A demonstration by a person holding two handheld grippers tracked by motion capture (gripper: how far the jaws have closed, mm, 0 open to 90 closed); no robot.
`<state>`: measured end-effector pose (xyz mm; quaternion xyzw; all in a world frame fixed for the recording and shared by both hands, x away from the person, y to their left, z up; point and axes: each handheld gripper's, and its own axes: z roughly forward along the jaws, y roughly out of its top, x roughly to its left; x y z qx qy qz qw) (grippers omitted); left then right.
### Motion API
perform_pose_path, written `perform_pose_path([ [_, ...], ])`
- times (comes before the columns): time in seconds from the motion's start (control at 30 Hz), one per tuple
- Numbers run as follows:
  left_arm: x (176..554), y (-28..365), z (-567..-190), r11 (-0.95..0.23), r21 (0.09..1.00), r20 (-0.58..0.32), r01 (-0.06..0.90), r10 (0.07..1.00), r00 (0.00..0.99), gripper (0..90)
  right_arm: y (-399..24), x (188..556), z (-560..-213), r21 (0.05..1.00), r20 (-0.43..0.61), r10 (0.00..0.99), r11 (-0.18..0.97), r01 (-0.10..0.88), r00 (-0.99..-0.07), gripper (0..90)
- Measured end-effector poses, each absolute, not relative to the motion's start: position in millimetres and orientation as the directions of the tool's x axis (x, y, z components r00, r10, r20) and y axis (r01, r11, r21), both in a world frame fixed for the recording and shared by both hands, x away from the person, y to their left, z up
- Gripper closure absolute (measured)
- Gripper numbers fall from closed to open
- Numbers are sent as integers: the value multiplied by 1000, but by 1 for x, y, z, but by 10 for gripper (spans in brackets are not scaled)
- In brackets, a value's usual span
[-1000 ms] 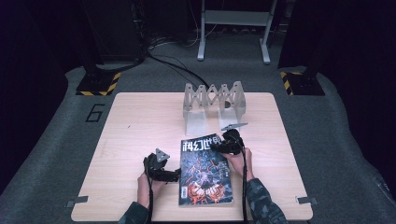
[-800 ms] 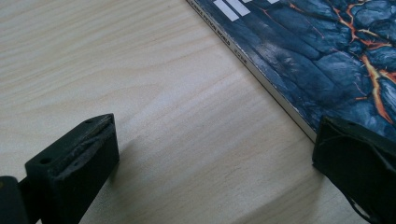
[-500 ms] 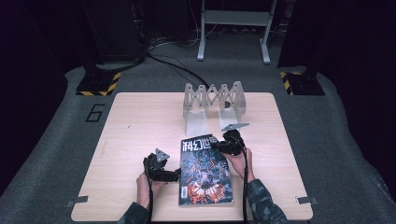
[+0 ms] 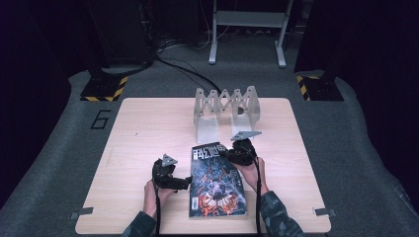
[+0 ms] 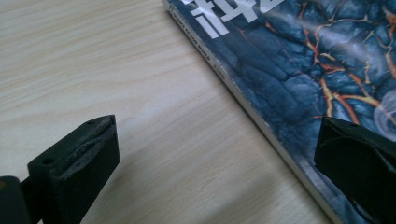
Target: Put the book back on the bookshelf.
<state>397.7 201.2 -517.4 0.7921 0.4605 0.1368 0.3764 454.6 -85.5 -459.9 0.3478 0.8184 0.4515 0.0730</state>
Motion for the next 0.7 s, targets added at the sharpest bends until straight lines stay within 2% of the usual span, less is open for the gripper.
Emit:
perform_pose_path([
  [0.37, 411, 188, -509, -275, 706, -227, 653, 785, 576, 6, -82, 444, -447, 816, 166, 618, 351, 459, -769, 891],
  [0.7, 423, 170, -513, -299, 677, -271, 672, 748, 606, 42, -81, 439, -440, 827, 150, 612, 353, 438, -777, 893],
])
